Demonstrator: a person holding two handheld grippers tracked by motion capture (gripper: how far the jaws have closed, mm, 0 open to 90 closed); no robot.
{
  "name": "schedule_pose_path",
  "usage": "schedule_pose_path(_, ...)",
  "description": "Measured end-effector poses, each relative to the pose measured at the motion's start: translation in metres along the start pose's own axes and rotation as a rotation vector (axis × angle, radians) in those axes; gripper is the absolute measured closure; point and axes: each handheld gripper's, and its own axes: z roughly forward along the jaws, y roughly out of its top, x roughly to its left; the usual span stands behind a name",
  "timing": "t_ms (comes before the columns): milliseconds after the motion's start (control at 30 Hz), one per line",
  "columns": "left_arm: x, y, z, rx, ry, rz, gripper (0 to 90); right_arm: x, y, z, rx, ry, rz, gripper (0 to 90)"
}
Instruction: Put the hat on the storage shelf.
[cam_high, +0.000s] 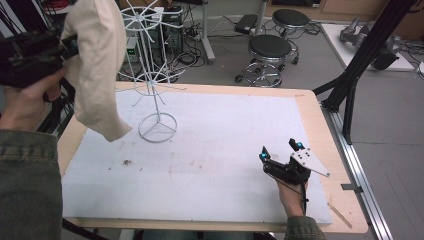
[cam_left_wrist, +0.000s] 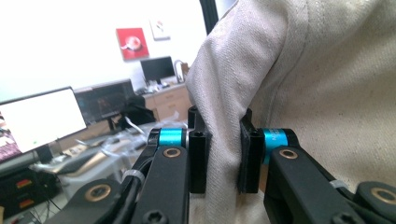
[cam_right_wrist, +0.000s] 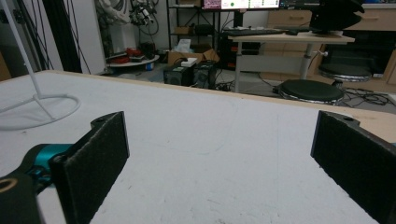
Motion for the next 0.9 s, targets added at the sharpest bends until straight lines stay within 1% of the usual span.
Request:
schedule_pose_path(67, 0.009, 0.004, 0.001, 0.000, 0.025, 0.005, 78.1, 0.000, 0.000, 0.000, 0.004, 0.000, -0.007, 3.2)
schedule_pose_path(233, 0.029, 0.010, 0.008, 0.029, 0.104, 0.006, 78.1, -0.001, 0.000, -0.002, 0.003, -0.003, -0.015, 3.2)
schedule_pose_path(400, 0.047, 0.007, 0.015, 0.056, 0.177, -0.015, 78.1, -0.004, 0.001, -0.004, 0.001, -0.012, -0.005, 3.2)
schedule_pose_path(500, 0.054, 0.001, 0.020, 0.078, 0.202, -0.026, 78.1, -0.006, 0.002, -0.005, -0.006, -0.021, -0.005, 3.2)
schedule_pose_path(600, 0.058, -0.005, 0.027, 0.106, 0.213, -0.023, 77.8, -0.007, 0.002, -0.006, -0.006, -0.027, -0.003, 3.2)
schedule_pose_path(733, 0.061, -0.011, 0.037, 0.134, 0.238, -0.018, 77.1, -0.008, 0.001, -0.005, 0.000, -0.029, -0.003, 3.2)
schedule_pose_path(800, 0.061, -0.013, 0.041, 0.156, 0.247, -0.003, 77.1, -0.007, 0.001, -0.005, 0.000, -0.024, -0.007, 3.2)
schedule_pose_path(900, 0.061, -0.015, 0.045, 0.161, 0.252, -0.001, 76.7, -0.007, 0.001, -0.005, 0.000, -0.021, -0.005, 3.1)
